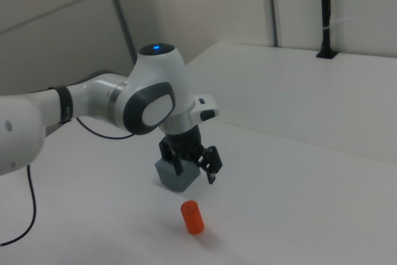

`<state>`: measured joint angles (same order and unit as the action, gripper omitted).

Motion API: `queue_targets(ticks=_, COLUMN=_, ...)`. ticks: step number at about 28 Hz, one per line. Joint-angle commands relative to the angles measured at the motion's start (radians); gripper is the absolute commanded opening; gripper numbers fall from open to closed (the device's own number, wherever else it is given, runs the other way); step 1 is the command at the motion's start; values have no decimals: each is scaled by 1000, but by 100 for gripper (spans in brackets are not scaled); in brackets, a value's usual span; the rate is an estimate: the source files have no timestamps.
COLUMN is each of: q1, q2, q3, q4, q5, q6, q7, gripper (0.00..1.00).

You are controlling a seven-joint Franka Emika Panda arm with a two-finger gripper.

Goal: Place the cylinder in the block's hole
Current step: 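Lower the open gripper over the orange cylinder, then close the gripper around the orange cylinder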

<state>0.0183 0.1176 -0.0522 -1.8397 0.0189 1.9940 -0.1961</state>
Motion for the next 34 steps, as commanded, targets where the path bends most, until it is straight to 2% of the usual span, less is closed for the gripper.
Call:
queue_targets(ticks=1, q1=5, q2=-110, q3=5, q4=-147, q5=-4, q6=54, q7=-32, gripper=100)
queue_targets(ticks=6, q1=5, q2=-113, q3=32, q4=-213, q5=-19, q6=152, q7=-29, gripper=100)
queue_targets(ticks=16, q1=3, q2=-23, q3=72, q4=-211, q5=-97, q6=207, q7=-17, gripper=100)
queue_targets(ticks=25, q1=5, q2=31, q3=80, q4=-197, q5=-122, q6=224, q7=-16, gripper=100)
queue_targets(ticks=26, q1=5, q2=34, q3=80, q4=-196, q5=-129, q6=223, q7=-16, gripper=98)
queue_targets(ticks=28, q1=5, q2=39, q3=80, q4=-196, q5=-149, q6=223, q7=-16, gripper=74)
queue_targets(ticks=31, q1=2, q2=39, q3=80, q4=-194, q5=-154, q6=223, q7=-16, gripper=52)
queue_targets(ticks=32, q1=-1, q2=39, q3=80, q4=-194, q5=-154, q6=223, q7=-17, gripper=41)
queue_targets(ticks=34, q1=-1, q2=39, q3=80, q4=-188, q5=-154, q6=221, q7=-17, gripper=32)
